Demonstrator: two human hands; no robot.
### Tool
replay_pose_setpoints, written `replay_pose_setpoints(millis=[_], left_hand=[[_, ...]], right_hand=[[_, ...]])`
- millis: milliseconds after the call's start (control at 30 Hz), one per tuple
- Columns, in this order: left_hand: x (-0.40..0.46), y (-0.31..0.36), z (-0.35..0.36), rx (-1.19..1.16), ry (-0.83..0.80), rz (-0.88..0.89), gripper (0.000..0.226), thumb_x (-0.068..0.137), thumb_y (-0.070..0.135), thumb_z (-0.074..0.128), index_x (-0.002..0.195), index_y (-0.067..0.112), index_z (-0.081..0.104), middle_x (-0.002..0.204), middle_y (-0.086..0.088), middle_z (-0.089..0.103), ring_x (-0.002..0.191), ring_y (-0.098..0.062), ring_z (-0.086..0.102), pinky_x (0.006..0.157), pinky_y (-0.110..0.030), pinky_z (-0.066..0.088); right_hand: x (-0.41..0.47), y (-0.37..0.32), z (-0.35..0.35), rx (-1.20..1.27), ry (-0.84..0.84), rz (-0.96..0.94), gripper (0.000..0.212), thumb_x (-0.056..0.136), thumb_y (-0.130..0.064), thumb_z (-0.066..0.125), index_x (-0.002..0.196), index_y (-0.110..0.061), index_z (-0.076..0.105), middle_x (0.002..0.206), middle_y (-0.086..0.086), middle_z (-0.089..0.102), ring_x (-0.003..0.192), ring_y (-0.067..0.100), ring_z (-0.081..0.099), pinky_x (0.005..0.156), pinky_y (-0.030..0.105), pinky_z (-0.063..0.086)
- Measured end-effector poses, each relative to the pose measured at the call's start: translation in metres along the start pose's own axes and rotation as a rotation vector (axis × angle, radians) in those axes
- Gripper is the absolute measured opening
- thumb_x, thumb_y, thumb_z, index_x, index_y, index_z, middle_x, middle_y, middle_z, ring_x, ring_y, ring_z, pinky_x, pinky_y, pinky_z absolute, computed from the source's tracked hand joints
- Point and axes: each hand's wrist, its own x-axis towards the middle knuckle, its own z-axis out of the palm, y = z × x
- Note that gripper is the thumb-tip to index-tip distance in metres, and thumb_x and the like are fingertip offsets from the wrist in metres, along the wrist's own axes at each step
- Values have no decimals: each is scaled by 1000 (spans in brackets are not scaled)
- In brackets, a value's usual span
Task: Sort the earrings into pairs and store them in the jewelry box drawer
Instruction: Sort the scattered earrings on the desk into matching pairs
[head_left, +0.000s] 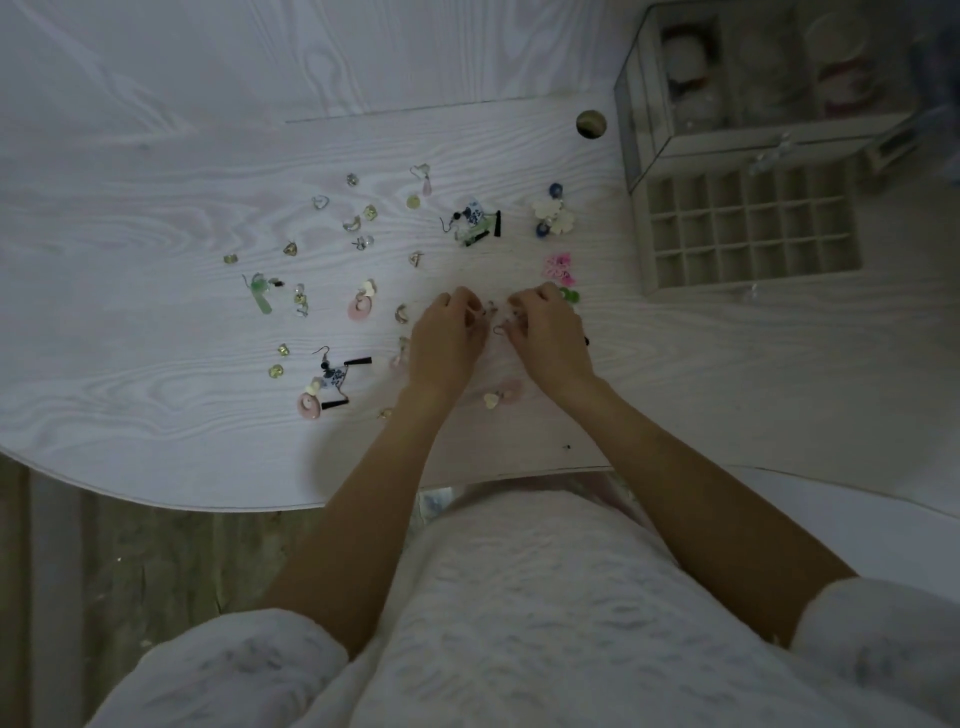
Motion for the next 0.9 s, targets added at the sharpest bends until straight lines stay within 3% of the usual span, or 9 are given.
replay_pose_setpoints(millis=[100,200,333,567,667,767,900], left_hand=[[-2,1,1,-110,22,-92,28,83,20,67,107,9,60,99,-7,58,78,-15,55,70,-24,40],[-5,-6,3,-141,4,-87,40,79,13,69,118,9,58,113,-11,53,88,-21,57,78,-27,45],[2,-8,4,-107,-17,-57,44,80,4,63,123,8,56,114,-12,54,89,-22,58,81,-27,46],[34,13,7,-126,-5,-36,25,83,7,62,108,7,65,104,-14,62,90,-26,62,83,-32,48],[42,21,11,-158,-7,-53,25,85,10,61,109,8,65,102,-14,64,91,-26,62,84,-33,48],[45,27,13,-200,-26,-75,29,86,12,60,114,8,63,107,-14,67,96,-25,62,86,-29,46],[40,27,6,-312,-76,-65,30,88,6,55,117,8,62,110,-11,68,100,-21,63,82,-13,39]], right_hand=[[-1,-3,-2,-3,-2,8,45,87,-3,55,130,-4,45,124,17,48,107,26,51,79,20,31],[-5,-2,1,-22,-65,26,53,86,-3,56,136,-5,37,127,17,45,110,27,48,84,26,35],[7,-6,5,-44,-63,22,39,86,-4,56,124,0,48,122,19,46,100,31,54,83,35,45],[44,-6,-9,-95,-29,79,39,86,3,50,124,-5,48,123,16,47,107,28,49,80,28,35],[48,-7,-13,-73,-13,78,40,87,2,49,126,-5,48,125,17,48,110,29,49,85,31,37],[49,-5,-15,-56,-6,54,34,89,-2,47,122,-3,50,120,19,51,108,31,50,88,33,36],[52,-1,-18,-64,3,26,27,91,-6,45,116,-2,54,114,19,56,102,32,54,84,36,38]])
